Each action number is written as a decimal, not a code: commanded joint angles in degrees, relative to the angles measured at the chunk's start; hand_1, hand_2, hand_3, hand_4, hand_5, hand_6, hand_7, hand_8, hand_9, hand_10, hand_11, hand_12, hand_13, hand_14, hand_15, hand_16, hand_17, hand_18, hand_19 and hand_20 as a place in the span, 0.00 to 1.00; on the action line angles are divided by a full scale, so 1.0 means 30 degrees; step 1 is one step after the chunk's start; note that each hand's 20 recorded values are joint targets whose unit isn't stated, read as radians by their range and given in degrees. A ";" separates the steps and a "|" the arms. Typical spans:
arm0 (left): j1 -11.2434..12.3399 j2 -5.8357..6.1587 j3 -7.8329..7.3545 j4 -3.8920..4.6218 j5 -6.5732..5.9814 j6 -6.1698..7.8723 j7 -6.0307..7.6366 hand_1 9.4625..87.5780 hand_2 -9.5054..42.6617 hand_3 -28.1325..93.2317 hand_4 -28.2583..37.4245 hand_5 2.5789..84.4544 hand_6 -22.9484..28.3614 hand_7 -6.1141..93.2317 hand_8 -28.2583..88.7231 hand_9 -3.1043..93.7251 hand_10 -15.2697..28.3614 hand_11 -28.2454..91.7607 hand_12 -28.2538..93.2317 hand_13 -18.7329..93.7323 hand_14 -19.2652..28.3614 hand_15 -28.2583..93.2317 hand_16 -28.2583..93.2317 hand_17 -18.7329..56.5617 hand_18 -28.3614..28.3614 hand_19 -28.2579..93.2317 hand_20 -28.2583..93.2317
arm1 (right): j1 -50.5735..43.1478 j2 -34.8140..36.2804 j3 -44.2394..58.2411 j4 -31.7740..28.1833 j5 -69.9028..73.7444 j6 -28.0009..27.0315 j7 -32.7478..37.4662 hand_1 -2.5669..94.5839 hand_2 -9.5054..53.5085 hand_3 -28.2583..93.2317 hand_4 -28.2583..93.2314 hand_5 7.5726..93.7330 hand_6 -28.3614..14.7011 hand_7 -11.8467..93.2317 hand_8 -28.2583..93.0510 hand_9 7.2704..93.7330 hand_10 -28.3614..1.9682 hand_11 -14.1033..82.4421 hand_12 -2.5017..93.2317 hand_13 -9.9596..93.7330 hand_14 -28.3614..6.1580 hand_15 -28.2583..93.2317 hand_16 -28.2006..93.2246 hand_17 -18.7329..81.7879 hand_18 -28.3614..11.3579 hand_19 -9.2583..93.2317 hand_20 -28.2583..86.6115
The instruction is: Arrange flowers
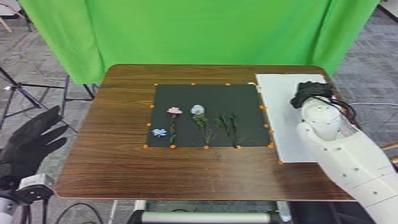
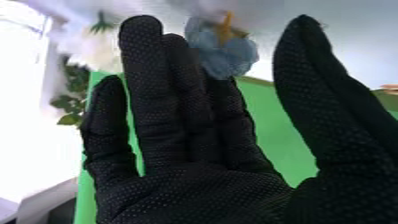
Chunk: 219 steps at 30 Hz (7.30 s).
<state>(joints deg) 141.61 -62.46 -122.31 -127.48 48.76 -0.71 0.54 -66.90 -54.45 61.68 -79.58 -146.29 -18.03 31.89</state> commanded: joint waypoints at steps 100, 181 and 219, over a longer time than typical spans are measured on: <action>0.0067 -0.0016 0.0049 0.0064 -0.0024 -0.0084 -0.0275 0.17 0.16 0.81 0.00 0.24 0.47 0.23 0.17 0.21 0.56 0.33 0.39 0.29 0.66 0.39 0.27 0.11 0.84 0.55 0.29 | -0.2323 -0.4128 -0.3049 -0.5251 -0.1168 0.4544 -0.5971 0.41 0.00 0.92 0.00 0.51 0.69 0.63 0.26 0.66 0.68 0.53 0.46 0.69 0.64 0.79 0.46 0.39 0.22 0.82 0.69; 0.0107 -0.0254 0.0218 -0.0029 0.0021 0.0030 -0.0131 0.17 0.15 0.81 0.00 0.23 0.46 0.25 0.16 0.22 0.55 0.34 0.38 0.29 0.65 0.39 0.27 0.11 0.84 0.55 0.29 | -0.1702 -0.1536 -0.1292 -0.2852 0.0369 0.7513 -0.6632 0.51 0.00 0.94 0.00 0.65 0.75 0.67 0.24 0.86 0.74 0.40 0.56 0.84 0.79 0.67 0.52 0.43 0.30 0.79 0.60; -0.0064 0.0001 0.0223 0.0134 -0.0050 -0.0149 -0.0310 0.17 0.15 0.81 0.00 0.23 0.46 0.25 0.16 0.22 0.55 0.34 0.38 0.29 0.65 0.39 0.27 0.11 0.84 0.55 0.29 | -0.1542 -0.2252 -0.2382 -0.1723 -0.2451 0.6920 -0.6805 0.38 0.00 0.95 0.00 0.50 0.71 0.63 0.24 0.62 0.67 0.56 0.39 0.69 0.70 0.72 0.43 0.35 0.28 0.74 0.62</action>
<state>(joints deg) 141.11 -62.63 -121.55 -127.22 48.73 -0.75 0.01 -71.12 -62.67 54.12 -83.85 -151.75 2.84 11.39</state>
